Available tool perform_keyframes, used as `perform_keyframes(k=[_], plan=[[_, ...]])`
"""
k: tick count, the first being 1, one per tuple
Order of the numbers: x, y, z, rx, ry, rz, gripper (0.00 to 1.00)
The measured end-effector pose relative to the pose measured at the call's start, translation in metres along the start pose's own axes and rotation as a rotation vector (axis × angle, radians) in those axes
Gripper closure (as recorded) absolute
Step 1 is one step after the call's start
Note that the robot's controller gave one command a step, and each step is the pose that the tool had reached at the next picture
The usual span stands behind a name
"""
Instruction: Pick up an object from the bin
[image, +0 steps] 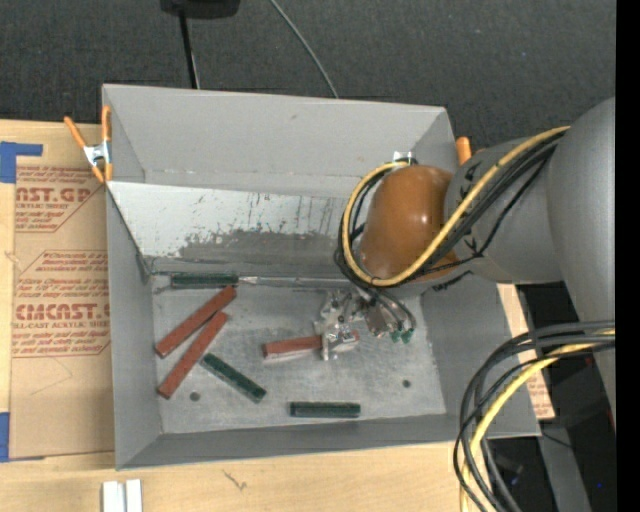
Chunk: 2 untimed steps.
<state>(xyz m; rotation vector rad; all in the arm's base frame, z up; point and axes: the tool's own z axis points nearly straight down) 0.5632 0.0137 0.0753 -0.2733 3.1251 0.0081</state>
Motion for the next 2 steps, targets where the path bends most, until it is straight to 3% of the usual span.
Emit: perform_keyframes(k=[1,2], plan=[[0.0,0.0,0.0,0.0,0.0,0.0,1.0],[0.014,0.013,-0.175,0.005,-0.005,0.088,1.0]])
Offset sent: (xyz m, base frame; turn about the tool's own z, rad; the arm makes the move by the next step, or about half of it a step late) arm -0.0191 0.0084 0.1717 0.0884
